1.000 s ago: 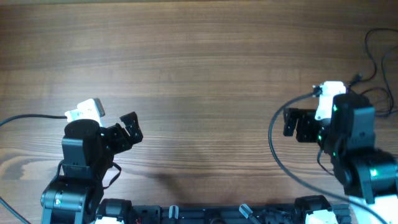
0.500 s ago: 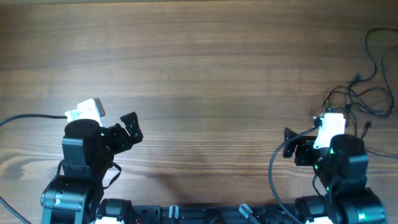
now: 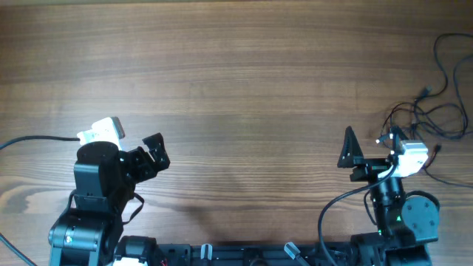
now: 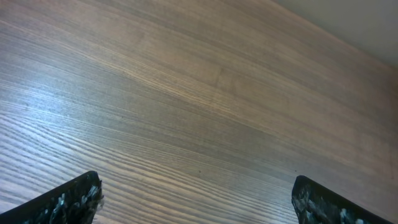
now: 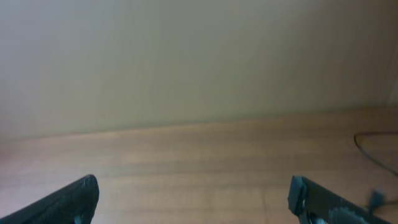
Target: Untangle cables
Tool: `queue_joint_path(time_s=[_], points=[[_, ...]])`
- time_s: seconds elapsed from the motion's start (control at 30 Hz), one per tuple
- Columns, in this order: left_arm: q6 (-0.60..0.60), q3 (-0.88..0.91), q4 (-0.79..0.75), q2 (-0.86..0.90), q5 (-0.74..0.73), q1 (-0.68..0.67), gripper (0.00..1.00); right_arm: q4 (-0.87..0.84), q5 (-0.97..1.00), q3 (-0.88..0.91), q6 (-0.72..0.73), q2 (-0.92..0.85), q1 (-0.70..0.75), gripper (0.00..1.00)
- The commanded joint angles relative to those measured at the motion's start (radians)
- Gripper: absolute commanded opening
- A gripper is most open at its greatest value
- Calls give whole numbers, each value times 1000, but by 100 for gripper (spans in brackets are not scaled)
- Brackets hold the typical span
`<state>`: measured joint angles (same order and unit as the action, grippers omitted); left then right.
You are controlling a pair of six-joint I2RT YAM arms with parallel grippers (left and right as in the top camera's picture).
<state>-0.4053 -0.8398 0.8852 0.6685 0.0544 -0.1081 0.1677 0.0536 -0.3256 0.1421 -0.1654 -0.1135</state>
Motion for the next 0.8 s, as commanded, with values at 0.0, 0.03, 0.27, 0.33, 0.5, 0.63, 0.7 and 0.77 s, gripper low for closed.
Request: queue_joint_path(time_s=[0.0,0.03,0.27,0.33,0.5,0.63,0.7,0.77], points=[[1,9,-2,-1,-8,8,100,-81,2,72,10,68,-1,100],[1,9,-2,-1,-8,8,100,-99,2,88,1,79,-1,100],[1,9,-2,-1,-8,8,100,-338,-17,259,-42,162,1,100],[1,9,-2,-1,-8,8,100,-438,-17,317,-46,162,1,100],[1,9,-2,-1,-8,8,100,-375,-43,320,-158,162,2,100],[1,9,-2,-1,-8,8,100,-215,-68,320,-168,162,2,100],[1,9,-2,-1,-8,8,100,-168,-100,320,-186,162,2,100],[1,9,-2,-1,-8,8,100,-169,-100,320,-195,162,2,100]])
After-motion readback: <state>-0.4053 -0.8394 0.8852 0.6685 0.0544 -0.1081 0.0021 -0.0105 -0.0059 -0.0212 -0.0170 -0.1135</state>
